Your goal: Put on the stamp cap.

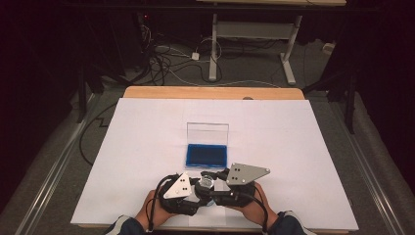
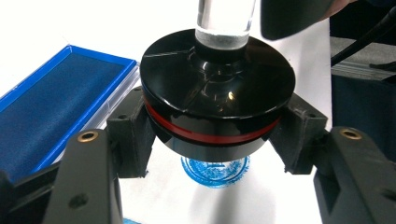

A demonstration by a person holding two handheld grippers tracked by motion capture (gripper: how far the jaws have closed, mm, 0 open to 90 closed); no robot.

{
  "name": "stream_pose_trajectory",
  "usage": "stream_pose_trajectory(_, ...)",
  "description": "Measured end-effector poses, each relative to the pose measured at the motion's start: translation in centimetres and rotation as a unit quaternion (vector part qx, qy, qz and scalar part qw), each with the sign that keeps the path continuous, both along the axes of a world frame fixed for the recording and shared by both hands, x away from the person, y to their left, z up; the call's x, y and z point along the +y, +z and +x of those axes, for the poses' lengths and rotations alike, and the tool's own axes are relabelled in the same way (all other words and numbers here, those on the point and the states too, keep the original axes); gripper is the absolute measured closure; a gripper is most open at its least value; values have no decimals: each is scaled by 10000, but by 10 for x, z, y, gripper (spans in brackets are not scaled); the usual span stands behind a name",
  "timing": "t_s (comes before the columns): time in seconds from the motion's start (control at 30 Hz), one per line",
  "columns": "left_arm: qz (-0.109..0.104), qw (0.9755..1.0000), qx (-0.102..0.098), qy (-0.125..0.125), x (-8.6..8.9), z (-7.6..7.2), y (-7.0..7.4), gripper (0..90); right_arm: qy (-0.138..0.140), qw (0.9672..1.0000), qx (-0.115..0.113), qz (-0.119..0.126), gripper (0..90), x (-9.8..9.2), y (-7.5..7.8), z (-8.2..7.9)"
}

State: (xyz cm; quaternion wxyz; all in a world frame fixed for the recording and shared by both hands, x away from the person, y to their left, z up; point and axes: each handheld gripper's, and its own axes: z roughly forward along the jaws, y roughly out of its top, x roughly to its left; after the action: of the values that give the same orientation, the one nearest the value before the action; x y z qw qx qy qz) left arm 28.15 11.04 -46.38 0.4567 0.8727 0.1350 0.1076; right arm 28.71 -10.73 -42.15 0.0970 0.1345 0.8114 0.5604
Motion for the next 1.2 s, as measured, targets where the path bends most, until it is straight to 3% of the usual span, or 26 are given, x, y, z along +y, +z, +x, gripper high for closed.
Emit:
stream_pose_trajectory(0.77, 253, 9997, -69, -17, -2, 0, 0, 363, 29, 9999, 52, -154, 565, 4, -2, -1)
stream_pose_trajectory(1.03, 44, 10000, -51, -17, 0, 0, -1, 361, -17, 10000, 19, -65, 565, 1, -1, 0)
stream_pose_trajectory(1.2, 31, 10000, -67, -5, 0, 0, -2, 359, -27, 10000, 7, -73, 566, 1, -1, 0)
